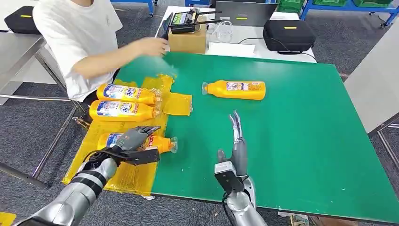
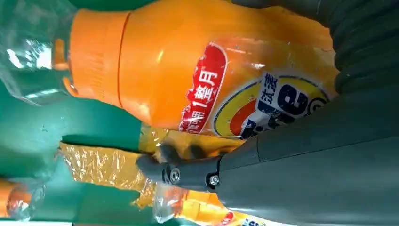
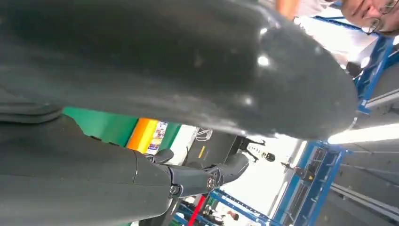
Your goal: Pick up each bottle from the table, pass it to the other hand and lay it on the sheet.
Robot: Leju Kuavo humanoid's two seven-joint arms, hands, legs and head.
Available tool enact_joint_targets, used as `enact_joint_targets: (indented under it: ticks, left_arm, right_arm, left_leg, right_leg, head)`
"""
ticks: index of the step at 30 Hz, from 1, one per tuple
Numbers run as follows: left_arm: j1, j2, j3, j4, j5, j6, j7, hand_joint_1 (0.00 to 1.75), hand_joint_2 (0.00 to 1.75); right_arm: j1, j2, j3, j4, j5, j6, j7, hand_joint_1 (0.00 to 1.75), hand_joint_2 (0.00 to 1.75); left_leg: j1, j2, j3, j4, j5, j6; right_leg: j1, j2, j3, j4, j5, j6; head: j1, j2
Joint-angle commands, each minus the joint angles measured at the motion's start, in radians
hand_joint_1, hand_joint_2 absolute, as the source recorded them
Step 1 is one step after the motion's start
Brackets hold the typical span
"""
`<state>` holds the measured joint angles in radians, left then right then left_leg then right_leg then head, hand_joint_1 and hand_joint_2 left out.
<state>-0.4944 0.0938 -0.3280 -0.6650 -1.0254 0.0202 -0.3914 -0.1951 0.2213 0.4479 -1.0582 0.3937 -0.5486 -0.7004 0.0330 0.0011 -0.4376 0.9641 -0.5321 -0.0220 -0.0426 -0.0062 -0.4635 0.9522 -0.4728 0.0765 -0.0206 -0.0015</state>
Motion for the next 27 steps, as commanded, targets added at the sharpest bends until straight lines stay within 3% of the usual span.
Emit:
enact_joint_targets:
  ticks: [1,5,6,8,9,12,13,14,16,17,18,20,22,23,27]
  left_arm:
    - [-0.057,0.008,-0.077,0.170,0.010,-0.007,-0.004,0.00,1.75]
    - [-0.077,-0.004,-0.065,0.151,0.050,-0.033,-0.017,0.00,1.75]
    - [-0.104,0.016,-0.091,0.156,0.066,-0.145,-0.014,0.00,1.75]
    - [-0.110,0.047,-0.102,0.117,0.123,-0.178,-0.100,0.00,1.75]
    - [-0.093,0.030,-0.054,0.076,0.210,-0.172,-0.126,0.00,1.75]
    - [-0.069,0.007,-0.064,0.013,0.231,-0.148,-0.097,0.00,1.75]
    - [-0.048,-0.001,-0.054,-0.029,0.239,-0.077,-0.111,0.00,1.75]
    - [0.019,-0.056,-0.012,-0.152,0.264,0.069,-0.138,0.00,1.75]
    - [0.119,-0.133,0.022,-0.356,0.361,0.067,-0.152,0.00,1.75]
    - [0.219,-0.227,0.038,-0.566,0.522,0.043,-0.143,0.00,1.75]
    - [0.268,-0.269,0.019,-0.679,0.590,0.094,-0.175,0.00,1.75]
    - [0.303,-0.288,-0.042,-0.806,0.772,0.103,-0.102,0.00,1.75]
    - [0.289,-0.276,-0.077,-0.860,0.883,0.160,-0.120,0.00,1.75]
    - [0.269,-0.272,-0.085,-0.862,0.858,0.210,-0.165,0.00,1.75]
    - [0.281,-0.273,-0.097,-0.892,1.000,0.138,-0.167,0.00,1.75]
  right_arm:
    - [-0.049,-0.024,0.028,0.055,-0.005,0.005,0.002,0.00,0.00]
    - [-0.054,-0.023,0.014,0.073,-0.017,-0.006,0.002,0.00,0.00]
    - [-0.060,-0.022,0.015,0.085,-0.023,-0.003,0.002,0.00,0.00]
    - [-0.065,-0.025,0.035,0.089,-0.034,-0.005,0.002,0.00,0.00]
    - [-0.069,-0.026,0.047,0.097,-0.044,-0.019,0.002,0.00,0.00]
    - [-0.071,-0.030,0.057,0.098,-0.053,-0.026,0.002,0.00,0.00]
    - [-0.070,-0.031,0.057,0.094,-0.053,-0.029,0.002,0.00,0.00]
    - [-0.062,-0.035,0.053,0.082,-0.042,-0.039,0.002,0.00,0.00]
    - [-0.050,-0.035,0.039,0.072,-0.025,-0.039,0.002,0.00,0.00]
    - [-0.030,-0.031,0.016,0.067,0.005,-0.049,0.002,0.00,0.00]
    - [-0.020,-0.027,0.009,0.057,0.010,-0.042,0.002,0.00,0.00]
    - [-0.012,-0.019,-0.002,0.063,0.028,-0.043,0.002,0.00,0.00]
    - [-0.015,-0.030,0.024,0.054,0.030,-0.050,0.002,0.00,0.00]
    - [-0.033,-0.042,0.049,0.063,0.030,-0.060,0.002,0.00,1.75]
    - [-0.059,-0.053,0.034,0.103,0.049,-0.057,0.002,0.00,1.75]
  left_leg:
    - [0.001,0.002,-0.003,-0.001,0.002,0.003]
    - [0.001,0.001,-0.003,-0.001,0.002,0.003]
    - [0.001,0.000,-0.002,0.000,0.002,0.002]
    - [0.001,0.001,-0.004,0.001,0.003,0.002]
    - [0.001,0.002,-0.003,0.001,0.002,0.001]
    - [0.000,0.001,-0.002,0.000,0.002,0.001]
    - [0.001,0.001,0.000,0.001,0.001,0.001]
    - [0.001,0.000,-0.003,0.000,0.003,0.002]
    - [-0.001,-0.003,-0.003,0.000,0.002,0.001]
    - [0.000,-0.003,-0.005,0.000,0.002,0.003]
    - [-0.001,-0.004,-0.005,0.000,0.002,0.003]
    - [-0.002,-0.006,-0.008,0.002,0.001,0.004]
    - [-0.002,-0.002,-0.009,0.002,0.000,0.001]
    - [-0.001,-0.001,-0.010,0.003,-0.001,0.003]
    - [-0.001,0.001,-0.013,0.001,0.000,0.001]
  right_leg:
    - [0.002,0.002,-0.004,-0.002,0.003,-0.006]
    - [0.002,0.001,-0.004,0.000,0.003,-0.005]
    - [0.001,0.001,-0.003,0.001,0.002,-0.004]
    - [0.002,0.001,-0.005,0.001,0.003,-0.005]
    - [0.002,0.002,-0.005,0.002,0.002,-0.004]
    - [0.001,0.001,-0.003,0.002,0.002,-0.004]
    - [0.001,0.001,-0.002,0.003,0.001,-0.002]
    - [0.002,0.000,-0.005,0.001,0.002,-0.004]
    - [0.000,-0.003,-0.003,0.001,0.000,-0.002]
    - [0.001,-0.003,-0.005,0.000,0.001,-0.003]
    - [0.000,-0.004,-0.006,0.000,0.000,-0.002]
    - [0.000,-0.006,-0.006,-0.001,-0.001,-0.003]
    - [-0.001,-0.002,-0.009,0.000,-0.001,-0.002]
    - [0.000,-0.001,-0.009,-0.001,-0.001,-0.003]
    - [0.000,0.001,-0.014,-0.002,0.000,-0.004]
  head:
    - [0.000,0.000]
    - [0.000,0.000]
    - [0.000,0.000]
    - [0.000,0.000]
    - [0.000,0.000]
    - [0.000,0.000]
    - [0.000,0.000]
    - [0.000,0.000]
    - [0.000,0.000]
    - [0.000,0.000]
    - [-0.001,0.000]
    - [0.000,0.000]
    - [0.000,0.000]
    - [0.001,0.000]
    - [0.000,0.000]
